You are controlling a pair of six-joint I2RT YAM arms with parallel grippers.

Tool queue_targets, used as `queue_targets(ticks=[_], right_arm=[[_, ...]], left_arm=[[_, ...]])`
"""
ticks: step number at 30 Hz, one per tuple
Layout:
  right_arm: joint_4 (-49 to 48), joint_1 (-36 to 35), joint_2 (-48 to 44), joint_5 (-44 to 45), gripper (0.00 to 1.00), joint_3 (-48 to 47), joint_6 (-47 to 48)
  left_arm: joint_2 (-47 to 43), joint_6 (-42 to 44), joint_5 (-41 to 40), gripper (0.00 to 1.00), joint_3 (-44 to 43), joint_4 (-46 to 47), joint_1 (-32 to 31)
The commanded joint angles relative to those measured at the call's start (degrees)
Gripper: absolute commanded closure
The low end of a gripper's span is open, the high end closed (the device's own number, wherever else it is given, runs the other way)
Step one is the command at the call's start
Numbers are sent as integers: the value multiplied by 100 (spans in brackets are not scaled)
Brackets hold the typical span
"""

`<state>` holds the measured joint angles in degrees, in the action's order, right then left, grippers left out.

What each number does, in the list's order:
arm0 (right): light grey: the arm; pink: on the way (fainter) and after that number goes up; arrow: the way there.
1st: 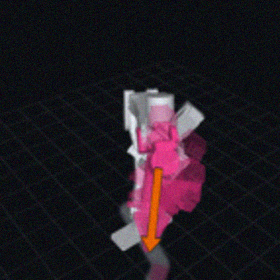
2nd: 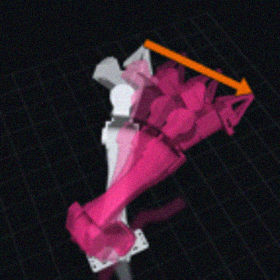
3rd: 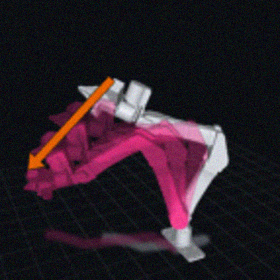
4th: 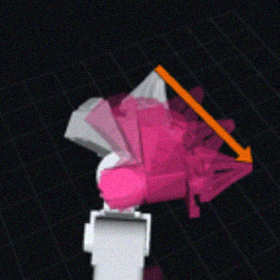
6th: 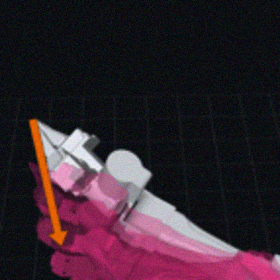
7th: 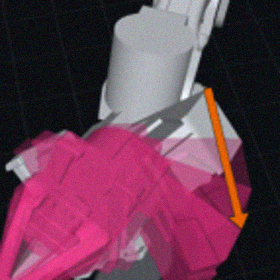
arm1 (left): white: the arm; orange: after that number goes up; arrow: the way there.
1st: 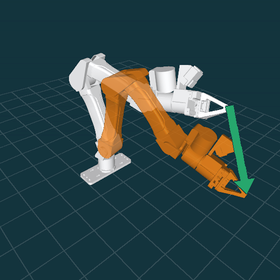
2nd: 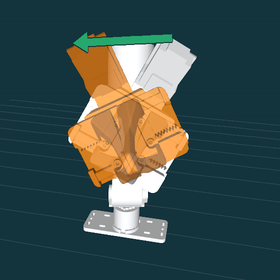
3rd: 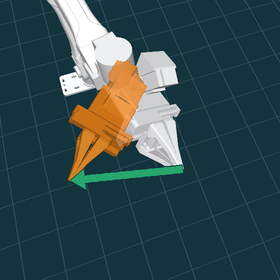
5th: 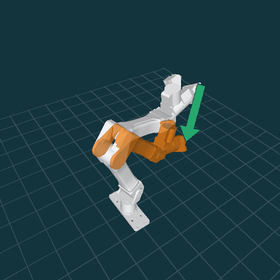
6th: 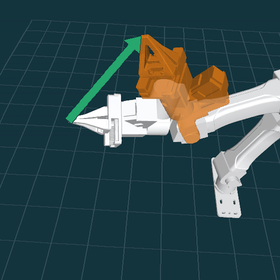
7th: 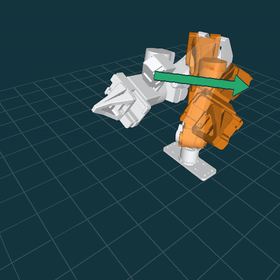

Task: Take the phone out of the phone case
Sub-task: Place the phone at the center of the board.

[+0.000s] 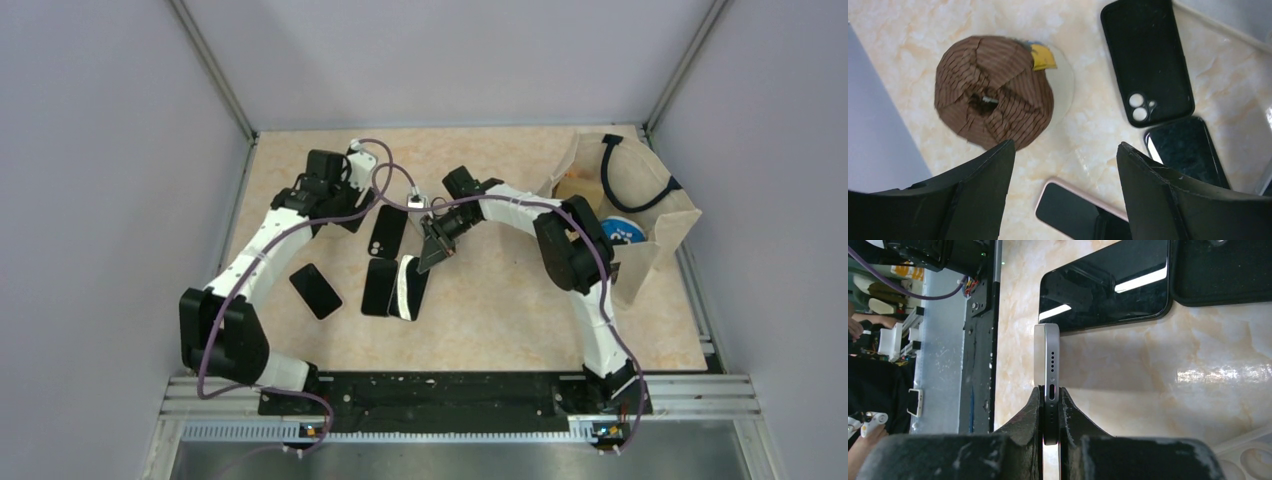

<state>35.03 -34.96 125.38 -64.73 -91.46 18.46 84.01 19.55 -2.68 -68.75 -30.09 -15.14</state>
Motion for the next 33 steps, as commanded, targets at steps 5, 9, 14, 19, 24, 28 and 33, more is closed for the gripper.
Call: queue_targets(ticks=[5,9,14,19,24,28,33], right_arm=[[632,-38,534,1229,99,-482,839],[1037,18,560,1433,100,-627,1104],[1748,191,688,1579,100,-934,1562],[1920,218,780,1675,100,-1006,1672],[1927,213,987,1927,91,-1128,1644],[1660,217,1075,2053,83,-1157,1354],[1283,217,1149,2302,79,-1205,944]], left_arm=[[-871,319,-160,21,217,-362,-24],[-1004,364,-190,21,303,-373,-24],[-1100,345,-166,21,396,-375,-24],[-1117,313,-87,21,395,-349,-20],[-1106,282,-58,21,307,-411,-24],[-1149,250,-20,21,289,-424,-29],[-1218,229,60,21,333,-435,-21]])
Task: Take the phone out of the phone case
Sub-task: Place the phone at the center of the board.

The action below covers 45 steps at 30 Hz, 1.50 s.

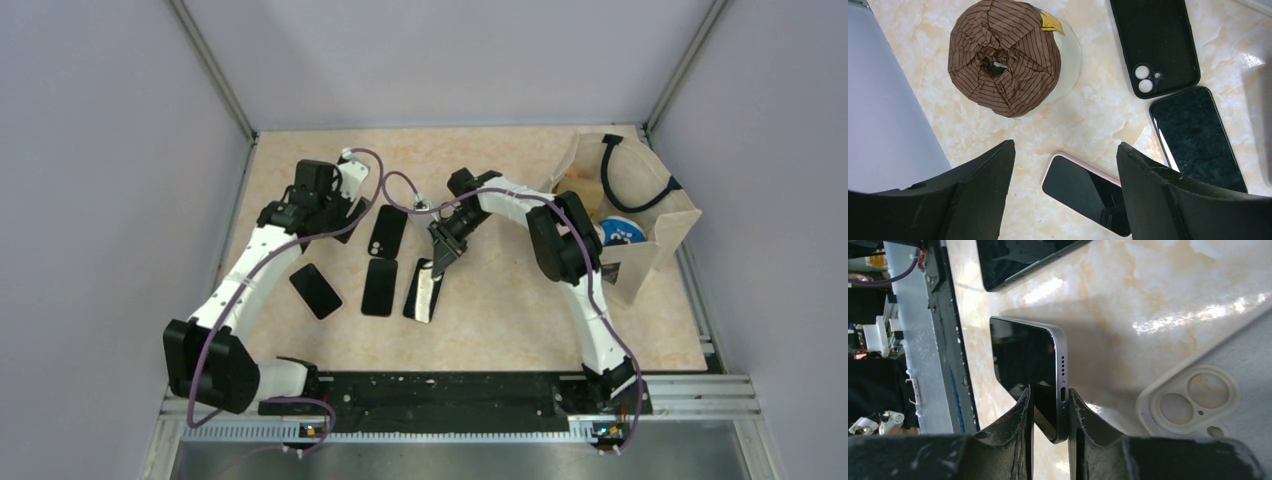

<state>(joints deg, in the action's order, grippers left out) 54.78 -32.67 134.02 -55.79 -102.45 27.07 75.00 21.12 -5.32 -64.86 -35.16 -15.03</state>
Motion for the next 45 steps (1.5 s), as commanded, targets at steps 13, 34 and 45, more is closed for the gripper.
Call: queue_targets(ticks=[13,34,45], right_arm=[[-1101,-202,302,1714,60,-294,-385],[-1418,-246,-1140,2450,40,230,-551],[-1410,-197,-1538,2364,41,250,-466]], left_arm=[[-519,50,307,21,61,50,-35],[-892,-159,36,20,151,213,-34],[-1049,-196,22,20,304,208,-26]])
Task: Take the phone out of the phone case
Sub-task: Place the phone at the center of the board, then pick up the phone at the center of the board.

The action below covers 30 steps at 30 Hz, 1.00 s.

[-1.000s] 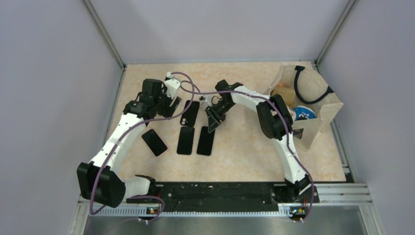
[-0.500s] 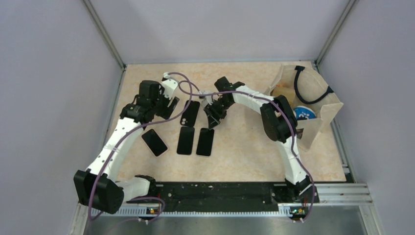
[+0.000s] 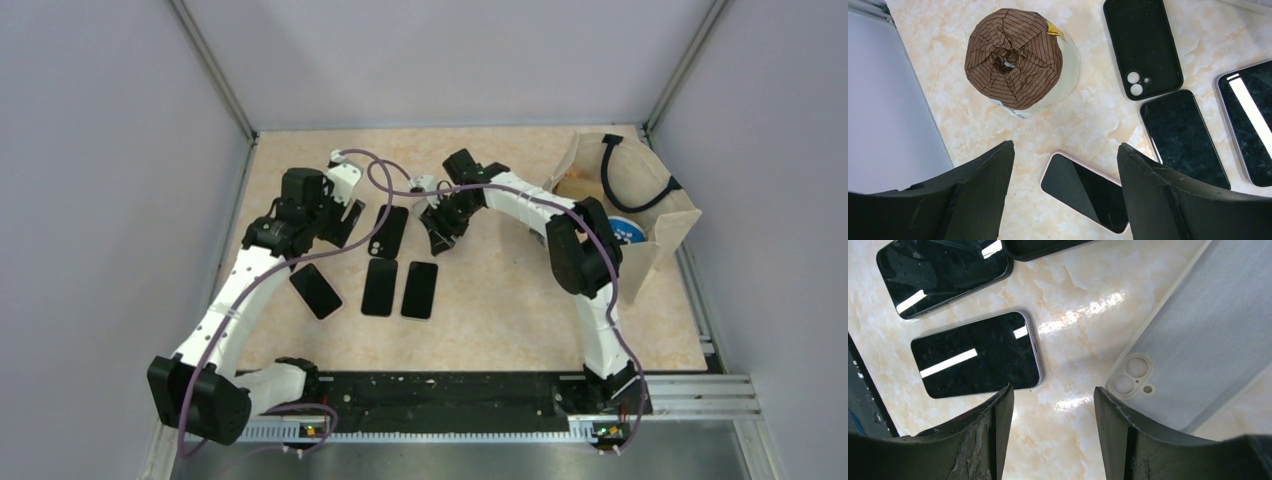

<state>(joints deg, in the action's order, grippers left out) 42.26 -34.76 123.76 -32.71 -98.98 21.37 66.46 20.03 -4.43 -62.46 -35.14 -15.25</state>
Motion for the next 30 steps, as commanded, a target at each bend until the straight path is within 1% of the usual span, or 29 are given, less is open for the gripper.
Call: queue_targets(ticks=[1,9,13,20,24,30], right_arm=[[-157,35,-485,108,41,-136,84],[-197,154,-47,408,41,-195,147],[-390,154,112,462,41,-95,109],[-538,87,287,379,42,-24,-2],[-576,-9,411,312,42,-29,-63],[-653,-227,485,91,42,-72,-208]], left_arm=[[-188,-95,-61,20,81,216,-5],[-228,-151,-96,20,104,243,-5],[-316,-137,-183,19,128,279,25],[-581,-7,-221,18,194,245,273],[-834,135,40,15,201,141,535],[-1145,532,755,11,238,-37,1024]])
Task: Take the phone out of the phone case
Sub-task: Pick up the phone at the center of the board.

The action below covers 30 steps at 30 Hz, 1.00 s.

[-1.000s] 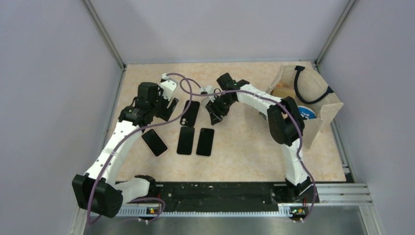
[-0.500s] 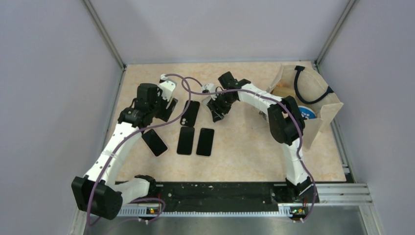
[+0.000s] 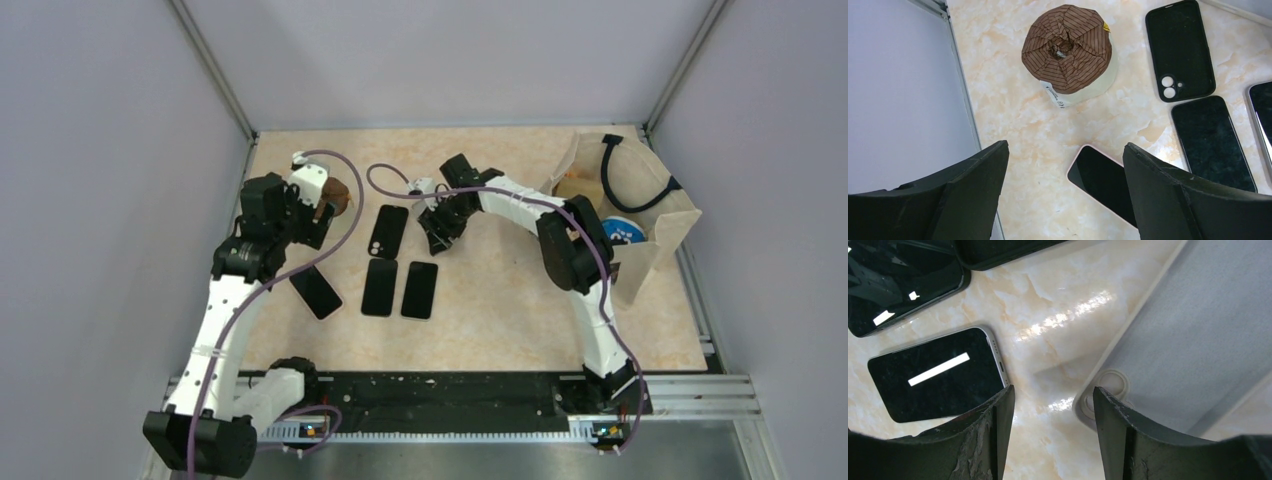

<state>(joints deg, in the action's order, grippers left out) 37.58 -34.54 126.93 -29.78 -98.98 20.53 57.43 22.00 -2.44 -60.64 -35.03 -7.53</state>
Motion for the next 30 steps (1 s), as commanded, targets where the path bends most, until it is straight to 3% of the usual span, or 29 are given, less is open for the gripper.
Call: queue_targets(ticks=[1,10,20,24,30], right_arm=[[-189,-279,179,-212,42,-96,-153],[-214,-413,139,-437,42,-295,-334],[-201,-413,302,-1219,41,-604,-479],[-199,-408,194,-1003,41,-598,-421],[-192,-252,-573,-613,37,-249,-433]], left_arm=[[-255,409,623,10,61,-89,325],[-296,996,990,10,168,-368,707],[-325,2498,1845,6,414,-1229,973],[-244,3603,2344,6,496,-1824,984],[-50,6360,2544,5,821,-2548,984]])
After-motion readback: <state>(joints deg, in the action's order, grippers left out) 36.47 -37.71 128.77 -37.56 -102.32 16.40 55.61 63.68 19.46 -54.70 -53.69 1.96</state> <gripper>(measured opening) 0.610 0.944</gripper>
